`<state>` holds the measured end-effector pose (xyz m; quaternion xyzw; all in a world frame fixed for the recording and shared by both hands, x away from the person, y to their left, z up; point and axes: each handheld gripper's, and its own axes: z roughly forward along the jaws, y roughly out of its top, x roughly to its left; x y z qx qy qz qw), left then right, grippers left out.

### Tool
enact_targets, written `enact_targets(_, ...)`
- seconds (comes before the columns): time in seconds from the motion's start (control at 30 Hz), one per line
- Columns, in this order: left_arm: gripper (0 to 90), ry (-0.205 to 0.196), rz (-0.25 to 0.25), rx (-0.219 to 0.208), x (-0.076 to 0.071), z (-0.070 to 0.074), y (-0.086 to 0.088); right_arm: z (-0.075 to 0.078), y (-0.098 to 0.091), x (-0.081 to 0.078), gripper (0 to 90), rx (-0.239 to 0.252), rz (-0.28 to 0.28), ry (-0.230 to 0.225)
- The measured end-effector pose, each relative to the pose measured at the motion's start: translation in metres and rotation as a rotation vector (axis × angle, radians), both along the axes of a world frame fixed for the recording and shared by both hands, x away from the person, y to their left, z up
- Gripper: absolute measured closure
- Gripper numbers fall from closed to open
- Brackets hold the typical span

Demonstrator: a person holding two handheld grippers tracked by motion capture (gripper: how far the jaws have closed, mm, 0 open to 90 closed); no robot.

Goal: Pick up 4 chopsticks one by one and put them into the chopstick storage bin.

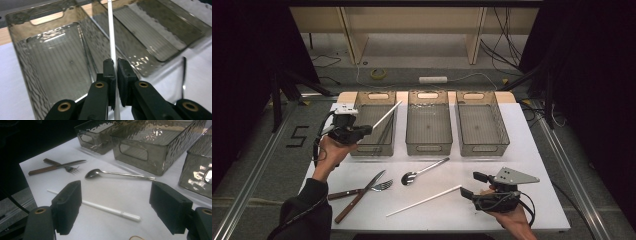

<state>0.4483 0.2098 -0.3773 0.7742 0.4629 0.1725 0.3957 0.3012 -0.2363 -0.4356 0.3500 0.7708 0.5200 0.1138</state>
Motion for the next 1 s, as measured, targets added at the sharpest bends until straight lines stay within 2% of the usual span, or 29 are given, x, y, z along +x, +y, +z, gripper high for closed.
enact_targets(0.3, 85.0, 0.017, 0.071, 0.019, 0.021, -0.013, 0.005, 0.000, 0.000, 0.000, 27.0, 0.002, 0.001, 0.000)
enact_targets(0.57, 85.0, 0.031, 0.109, 0.048, 0.036, -0.020, 0.005, 0.000, 0.000, 0.000, 27.0, 0.002, 0.003, 0.000)
enact_targets(0.9, 84.9, 0.074, 0.122, 0.078, 0.054, -0.035, 0.004, -0.001, 0.000, 0.000, 27.0, 0.000, 0.006, 0.002)
enact_targets(1.0, 84.9, 0.073, 0.132, 0.078, 0.057, -0.038, 0.003, 0.000, 0.000, 0.000, 27.0, 0.000, 0.007, -0.001)
